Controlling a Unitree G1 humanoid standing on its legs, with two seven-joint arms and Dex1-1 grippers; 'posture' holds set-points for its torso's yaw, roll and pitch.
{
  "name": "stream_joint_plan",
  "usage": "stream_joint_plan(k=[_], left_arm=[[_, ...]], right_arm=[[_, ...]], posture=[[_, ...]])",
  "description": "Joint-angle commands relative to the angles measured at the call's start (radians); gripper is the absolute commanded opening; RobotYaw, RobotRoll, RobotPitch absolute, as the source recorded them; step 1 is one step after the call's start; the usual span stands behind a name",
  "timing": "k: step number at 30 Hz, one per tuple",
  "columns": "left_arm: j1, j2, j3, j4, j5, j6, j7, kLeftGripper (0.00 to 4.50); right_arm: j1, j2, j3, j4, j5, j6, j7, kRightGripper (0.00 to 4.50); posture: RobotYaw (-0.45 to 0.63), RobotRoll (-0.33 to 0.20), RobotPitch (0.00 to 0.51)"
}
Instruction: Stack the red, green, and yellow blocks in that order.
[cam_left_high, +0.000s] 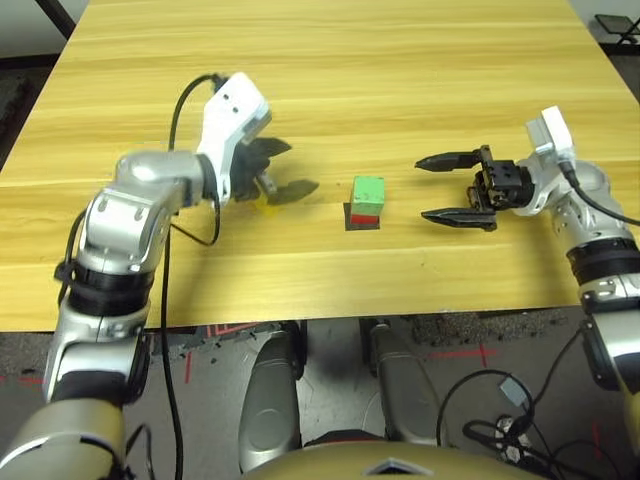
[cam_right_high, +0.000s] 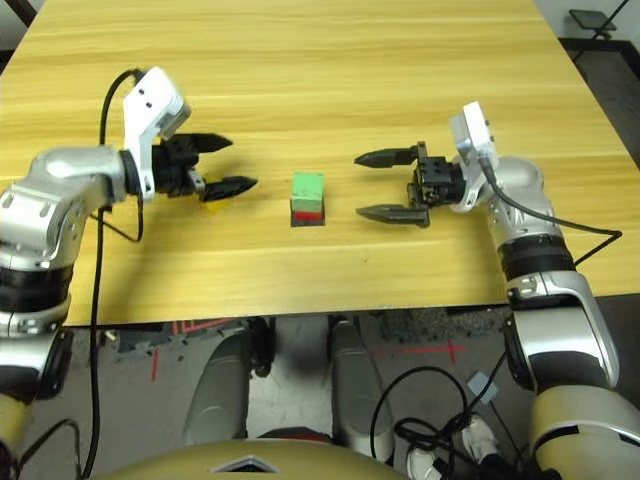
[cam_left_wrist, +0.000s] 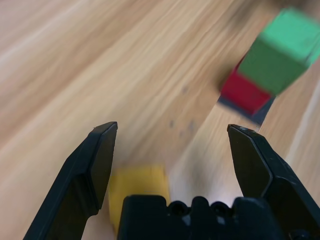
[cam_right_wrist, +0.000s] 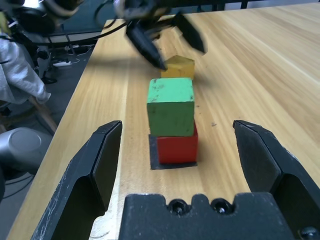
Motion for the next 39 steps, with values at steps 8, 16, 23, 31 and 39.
stream_joint_plan(k=[8,16,23,31,39], left_arm=[[0.102,-0.053,0.036,-0.020,0.010,-0.064,0.177,4.48],[0.107,-0.034,0.039,0.027,0.008,-0.119,0.189,4.48],[0.140,-0.018,0.025,0.039,0.014,-0.134,0.187,4.48],[0.154,-0.014,0.023,0.041,0.018,-0.142,0.203,4.32],[0.133,-0.020,0.017,0.010,-0.017,-0.131,0.185,2.04]], right_arm=[[-0.040,0.011,0.033,0.041,-0.002,-0.013,0.007,4.50],[-0.042,0.010,0.036,0.042,0.001,-0.008,0.007,4.50],[-0.045,0.016,0.031,0.046,-0.001,-0.007,0.007,4.50],[-0.051,0.023,0.027,0.054,-0.004,-0.009,0.007,4.50],[-0.050,0.015,0.030,0.060,-0.002,-0.013,0.007,4.50]], posture=[[0.16,-0.010,0.263],[0.15,-0.014,0.264],[0.15,-0.012,0.260],[0.15,-0.009,0.254],[0.15,-0.007,0.250]])
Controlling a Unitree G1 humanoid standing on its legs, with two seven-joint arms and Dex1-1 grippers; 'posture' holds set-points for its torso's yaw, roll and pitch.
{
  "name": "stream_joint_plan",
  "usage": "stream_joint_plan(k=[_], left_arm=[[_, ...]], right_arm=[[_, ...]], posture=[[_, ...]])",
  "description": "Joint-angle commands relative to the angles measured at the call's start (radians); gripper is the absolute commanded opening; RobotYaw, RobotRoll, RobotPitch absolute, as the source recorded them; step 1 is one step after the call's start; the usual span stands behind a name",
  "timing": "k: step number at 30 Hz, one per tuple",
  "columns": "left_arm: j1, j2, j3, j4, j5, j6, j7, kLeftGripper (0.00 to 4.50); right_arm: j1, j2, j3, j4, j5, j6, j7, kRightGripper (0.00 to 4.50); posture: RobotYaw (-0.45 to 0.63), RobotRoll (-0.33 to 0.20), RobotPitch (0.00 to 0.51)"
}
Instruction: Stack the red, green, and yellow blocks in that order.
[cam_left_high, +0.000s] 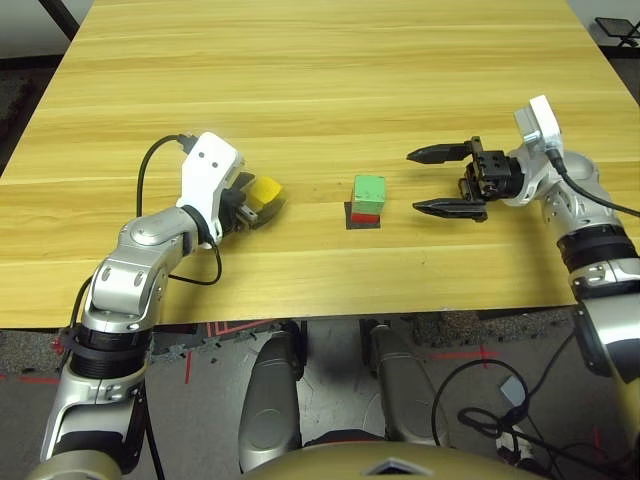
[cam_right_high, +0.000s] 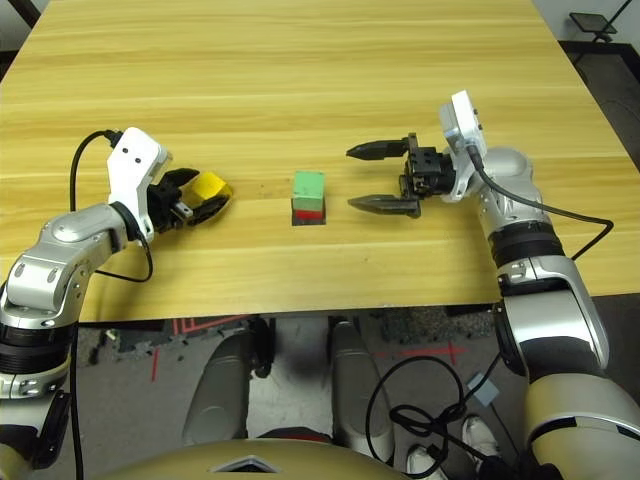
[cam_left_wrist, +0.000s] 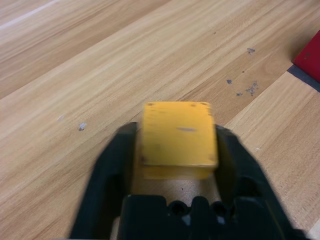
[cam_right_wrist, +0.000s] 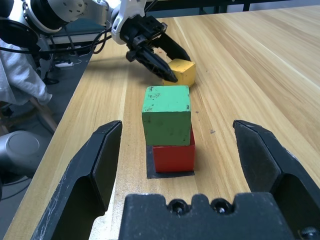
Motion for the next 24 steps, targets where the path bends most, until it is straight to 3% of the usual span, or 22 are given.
stream_joint_plan(k=[1,4,8,12,17,24], left_arm=[[-0.021,0.008,-0.012,-0.026,-0.041,0.024,-0.035,2.07],[-0.066,0.040,-0.007,-0.030,-0.076,0.040,-0.085,2.07],[-0.249,0.178,-0.035,0.041,-0.140,0.033,-0.305,2.07],[-0.417,0.233,-0.114,0.098,-0.165,0.031,-0.456,2.07],[-0.565,0.146,-0.199,0.122,-0.186,0.038,-0.507,2.07],[-0.602,0.001,-0.284,0.166,-0.155,-0.019,-0.500,2.07]], right_arm=[[0.009,-0.011,0.000,0.005,-0.001,-0.006,0.007,4.50],[0.011,-0.012,0.002,0.003,-0.002,-0.004,0.007,4.50],[0.014,-0.022,0.009,0.001,0.000,0.003,0.007,4.50],[0.020,-0.027,0.012,0.004,0.000,0.001,0.007,4.50],[0.038,-0.026,0.002,-0.014,0.002,0.007,0.007,4.50],[0.074,-0.035,-0.022,-0.055,0.003,0.024,0.007,4.50]], posture=[[0.15,-0.006,0.250],[0.16,-0.005,0.250],[0.16,0.003,0.250],[0.15,0.012,0.250],[0.13,0.016,0.250],[0.09,0.009,0.252]])
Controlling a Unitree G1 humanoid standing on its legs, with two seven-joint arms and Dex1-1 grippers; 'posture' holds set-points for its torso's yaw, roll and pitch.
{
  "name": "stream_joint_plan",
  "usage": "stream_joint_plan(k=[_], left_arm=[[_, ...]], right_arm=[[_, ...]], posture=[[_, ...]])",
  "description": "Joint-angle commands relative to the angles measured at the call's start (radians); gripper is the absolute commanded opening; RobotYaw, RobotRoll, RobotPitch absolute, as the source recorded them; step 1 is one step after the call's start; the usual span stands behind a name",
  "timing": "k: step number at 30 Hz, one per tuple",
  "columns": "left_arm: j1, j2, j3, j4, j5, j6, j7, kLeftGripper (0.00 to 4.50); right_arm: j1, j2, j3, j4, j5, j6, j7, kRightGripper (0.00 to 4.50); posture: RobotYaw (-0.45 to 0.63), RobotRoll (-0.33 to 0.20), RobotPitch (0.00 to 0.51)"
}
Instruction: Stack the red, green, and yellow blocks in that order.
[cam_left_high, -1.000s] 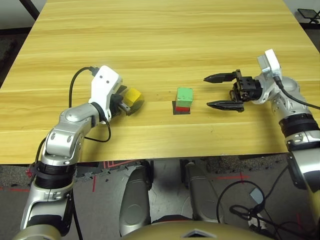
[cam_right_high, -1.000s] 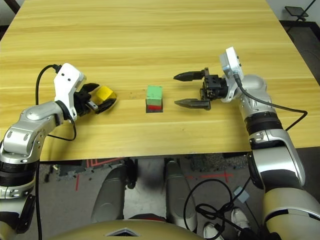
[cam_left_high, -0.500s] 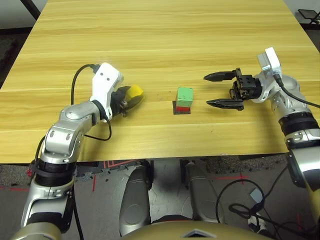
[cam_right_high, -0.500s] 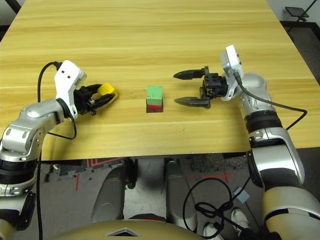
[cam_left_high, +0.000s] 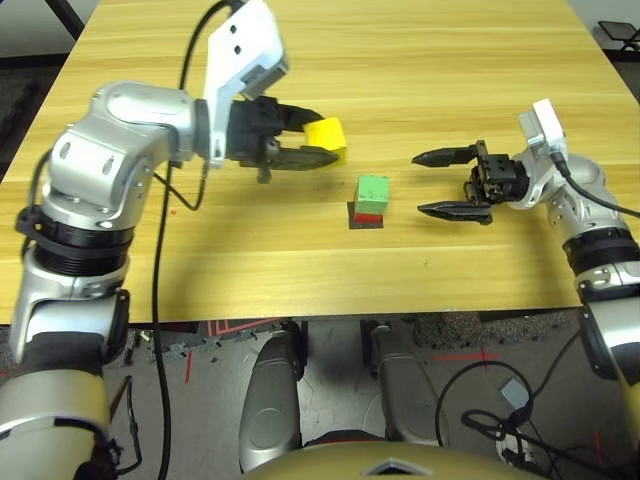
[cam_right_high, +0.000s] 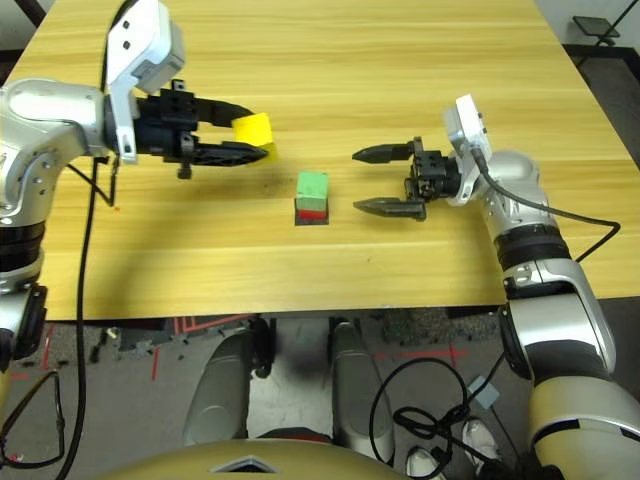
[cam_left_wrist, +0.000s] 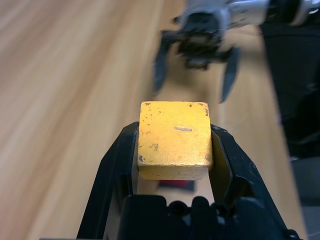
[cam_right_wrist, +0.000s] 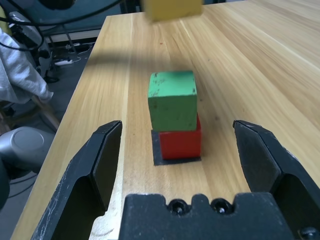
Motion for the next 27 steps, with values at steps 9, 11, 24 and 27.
stream_joint_plan(k=[9,11,24,27], left_arm=[[-0.022,-0.066,-0.092,0.117,0.090,-0.150,-0.042,2.07],[-0.023,-0.065,-0.096,0.129,0.099,-0.155,-0.046,2.07],[-0.014,-0.072,-0.097,0.142,0.126,-0.170,-0.071,2.07],[-0.015,-0.078,-0.096,0.148,0.129,-0.170,-0.071,2.07]], right_arm=[[0.054,-0.015,-0.060,-0.067,-0.011,0.032,0.007,4.50],[0.059,-0.015,-0.065,-0.074,-0.014,0.036,0.007,4.50],[0.064,-0.004,-0.088,-0.086,-0.028,0.050,0.007,4.50],[0.066,-0.004,-0.089,-0.089,-0.028,0.052,0.007,4.50]], posture=[[0.06,0.005,0.257],[0.05,0.005,0.257],[0.05,0.004,0.268],[0.05,0.002,0.269]])
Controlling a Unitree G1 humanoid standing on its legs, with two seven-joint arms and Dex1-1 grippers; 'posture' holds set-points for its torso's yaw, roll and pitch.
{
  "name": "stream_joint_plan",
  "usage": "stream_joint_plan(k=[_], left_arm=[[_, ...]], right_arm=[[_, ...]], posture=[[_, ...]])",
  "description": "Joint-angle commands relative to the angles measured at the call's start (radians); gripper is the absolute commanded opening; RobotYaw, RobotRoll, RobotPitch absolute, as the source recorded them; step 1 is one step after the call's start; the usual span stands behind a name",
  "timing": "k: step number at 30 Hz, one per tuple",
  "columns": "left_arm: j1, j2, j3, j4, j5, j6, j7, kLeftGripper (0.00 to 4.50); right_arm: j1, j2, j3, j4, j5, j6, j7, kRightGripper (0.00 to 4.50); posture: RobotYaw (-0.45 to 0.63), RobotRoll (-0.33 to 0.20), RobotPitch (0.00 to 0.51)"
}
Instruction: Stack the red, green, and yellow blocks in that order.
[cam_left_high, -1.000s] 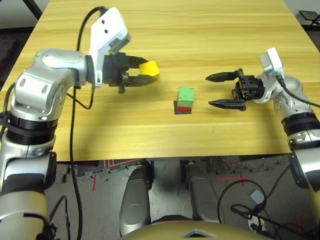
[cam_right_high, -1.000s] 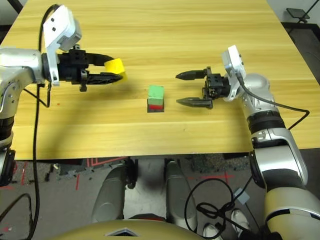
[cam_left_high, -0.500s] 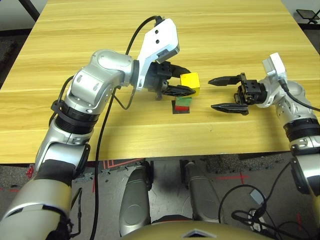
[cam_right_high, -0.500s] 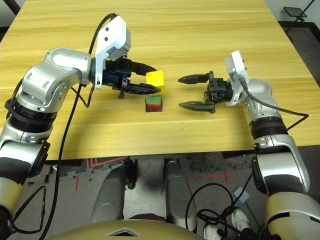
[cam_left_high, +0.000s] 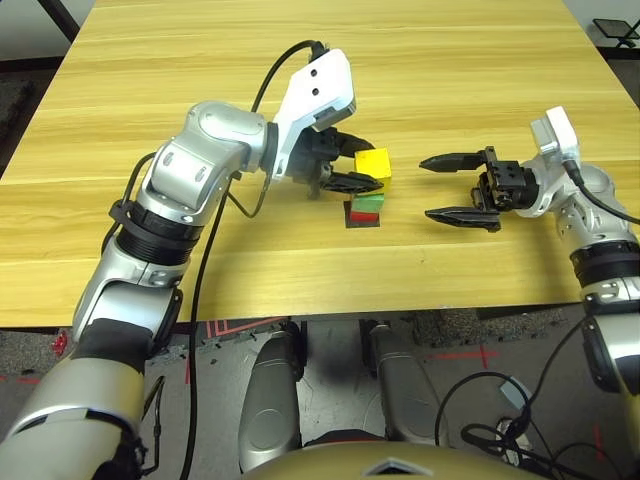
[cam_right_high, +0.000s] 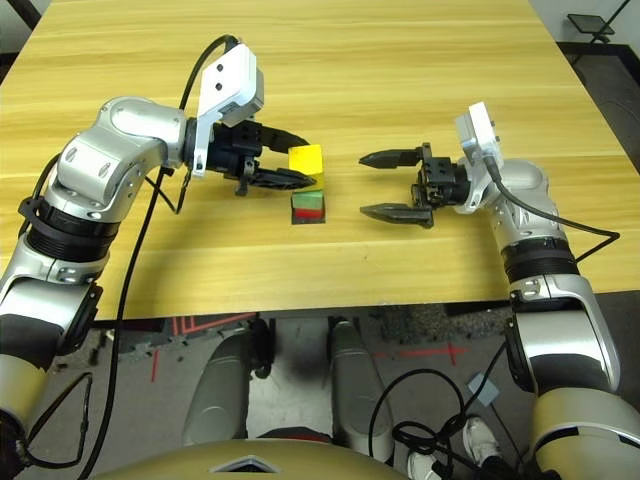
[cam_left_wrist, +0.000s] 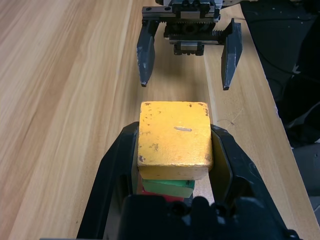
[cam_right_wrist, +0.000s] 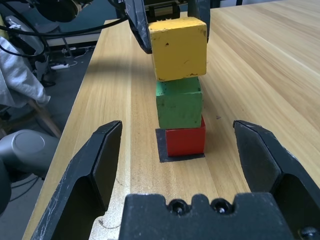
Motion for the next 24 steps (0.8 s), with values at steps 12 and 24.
stream_joint_plan(k=[12,24], left_arm=[[0.012,-0.022,-0.019,0.026,0.039,-0.030,-0.016,2.07],[0.031,-0.022,-0.024,0.040,0.060,-0.048,-0.024,2.07]], right_arm=[[0.021,0.001,-0.026,-0.031,-0.011,0.022,0.007,4.50],[0.021,0.006,-0.035,-0.031,-0.019,0.025,0.007,4.50]], posture=[[0.04,0.002,0.274],[0.04,0.001,0.274]])
